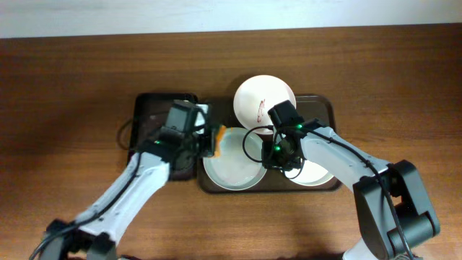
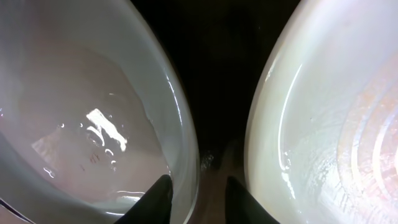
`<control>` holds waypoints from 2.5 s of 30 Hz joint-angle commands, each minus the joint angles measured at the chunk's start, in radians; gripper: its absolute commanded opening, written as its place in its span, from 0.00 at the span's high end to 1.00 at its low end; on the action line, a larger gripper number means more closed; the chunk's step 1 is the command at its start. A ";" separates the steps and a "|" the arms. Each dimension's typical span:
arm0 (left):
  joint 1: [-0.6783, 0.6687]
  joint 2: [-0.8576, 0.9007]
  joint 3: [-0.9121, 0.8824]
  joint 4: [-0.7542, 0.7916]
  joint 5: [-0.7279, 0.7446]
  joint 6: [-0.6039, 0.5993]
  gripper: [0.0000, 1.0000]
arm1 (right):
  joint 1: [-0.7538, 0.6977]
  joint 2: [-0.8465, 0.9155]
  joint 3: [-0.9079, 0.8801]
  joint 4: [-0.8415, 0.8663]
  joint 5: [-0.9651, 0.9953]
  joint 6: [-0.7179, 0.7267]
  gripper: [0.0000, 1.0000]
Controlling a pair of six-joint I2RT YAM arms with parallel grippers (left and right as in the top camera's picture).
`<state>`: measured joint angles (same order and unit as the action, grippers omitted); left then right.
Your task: Clean dirty plates on tray and stack at the side
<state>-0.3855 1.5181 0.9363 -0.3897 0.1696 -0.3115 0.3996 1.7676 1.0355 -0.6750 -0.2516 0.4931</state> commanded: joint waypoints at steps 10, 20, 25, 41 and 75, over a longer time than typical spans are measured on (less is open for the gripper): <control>0.201 0.183 0.000 -0.030 -0.142 0.249 1.00 | 0.007 0.008 -0.005 0.007 0.021 -0.006 0.79; 0.201 0.237 0.000 0.060 -0.218 0.248 0.39 | 0.070 0.008 -0.005 0.011 0.074 -0.005 0.92; 0.201 0.248 0.000 0.064 -0.166 0.245 0.40 | 0.074 0.008 -0.005 0.011 0.080 -0.005 0.81; 0.242 0.294 0.051 0.037 -0.110 0.245 0.36 | 0.074 0.008 -0.005 0.014 0.080 -0.005 0.61; 0.243 0.215 0.149 -0.162 -0.183 0.248 0.29 | 0.074 0.011 -0.005 0.052 0.080 -0.005 0.61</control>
<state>-0.1444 1.7596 1.0756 -0.5419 -0.0277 -0.0677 0.4675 1.7676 1.0355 -0.6163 -0.1806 0.4934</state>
